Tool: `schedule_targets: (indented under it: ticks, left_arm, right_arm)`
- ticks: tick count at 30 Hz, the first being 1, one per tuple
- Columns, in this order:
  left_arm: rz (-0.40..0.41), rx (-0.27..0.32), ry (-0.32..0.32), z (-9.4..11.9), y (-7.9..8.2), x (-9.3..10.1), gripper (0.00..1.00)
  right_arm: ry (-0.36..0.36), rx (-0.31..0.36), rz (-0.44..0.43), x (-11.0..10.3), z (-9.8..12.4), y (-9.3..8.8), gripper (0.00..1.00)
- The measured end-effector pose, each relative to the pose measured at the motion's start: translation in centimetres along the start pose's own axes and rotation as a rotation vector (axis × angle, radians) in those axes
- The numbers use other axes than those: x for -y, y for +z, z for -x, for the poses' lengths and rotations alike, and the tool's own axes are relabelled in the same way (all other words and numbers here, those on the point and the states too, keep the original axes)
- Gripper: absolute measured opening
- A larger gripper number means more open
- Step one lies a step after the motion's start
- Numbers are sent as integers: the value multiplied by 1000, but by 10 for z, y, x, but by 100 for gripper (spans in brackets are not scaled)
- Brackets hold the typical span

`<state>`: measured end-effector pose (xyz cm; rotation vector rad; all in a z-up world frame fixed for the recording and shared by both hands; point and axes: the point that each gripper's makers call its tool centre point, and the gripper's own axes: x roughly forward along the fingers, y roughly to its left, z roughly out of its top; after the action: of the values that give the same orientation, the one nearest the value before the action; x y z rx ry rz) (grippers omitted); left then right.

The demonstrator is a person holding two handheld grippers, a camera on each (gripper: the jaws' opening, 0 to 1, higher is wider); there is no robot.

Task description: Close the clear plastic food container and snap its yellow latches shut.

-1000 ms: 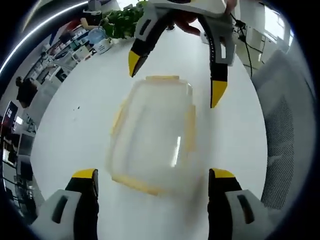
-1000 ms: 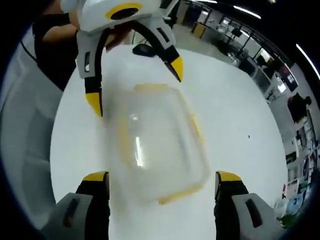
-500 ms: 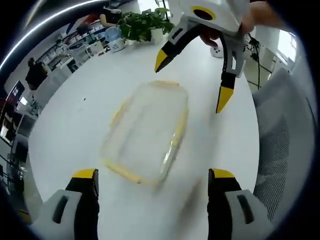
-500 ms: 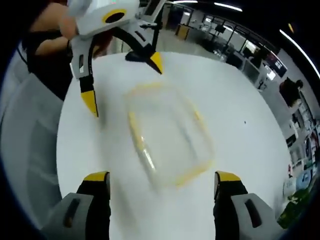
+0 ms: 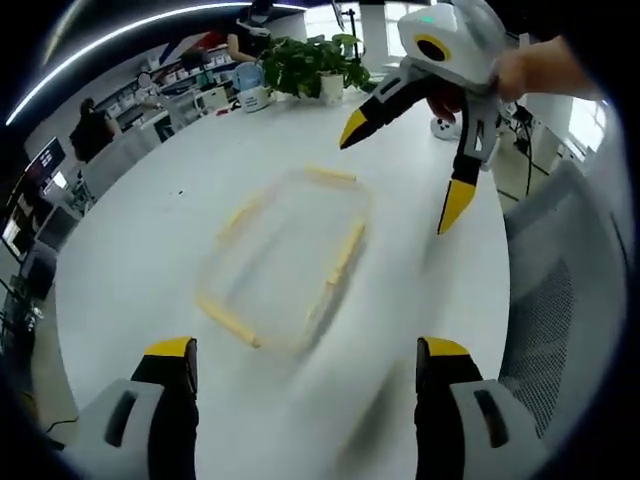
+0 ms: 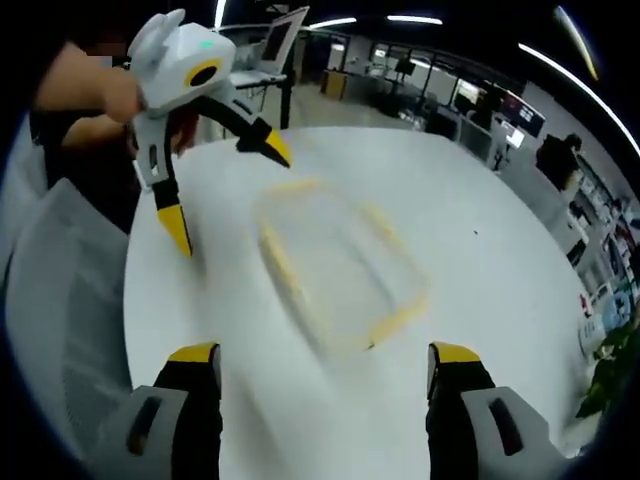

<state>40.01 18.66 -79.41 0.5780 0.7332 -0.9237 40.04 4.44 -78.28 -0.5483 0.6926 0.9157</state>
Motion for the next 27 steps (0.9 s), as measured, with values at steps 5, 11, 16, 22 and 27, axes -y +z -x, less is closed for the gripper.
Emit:
schedule_targets:
  ticks: [5, 11, 16, 22, 27]
  left_arm:
    - [41, 24, 17, 5, -8, 5, 92]
    - [71, 45, 20, 9, -14, 16, 92]
    - [91, 79, 25, 12, -14, 21, 92]
    - [110, 116, 31, 16, -16, 30, 90]
    - [118, 136, 32, 19, -23, 38, 91]
  right_arm:
    - [-13, 20, -26, -3, 4, -3, 86]
    - [-27, 49, -46, -7, 9, -9, 86]
    - [-21, 75, -73, -15, 12, -18, 86]
    - [-16, 74, -100, -28, 14, -36, 86]
    - [-27, 97, -141, -30, 20, -43, 86]
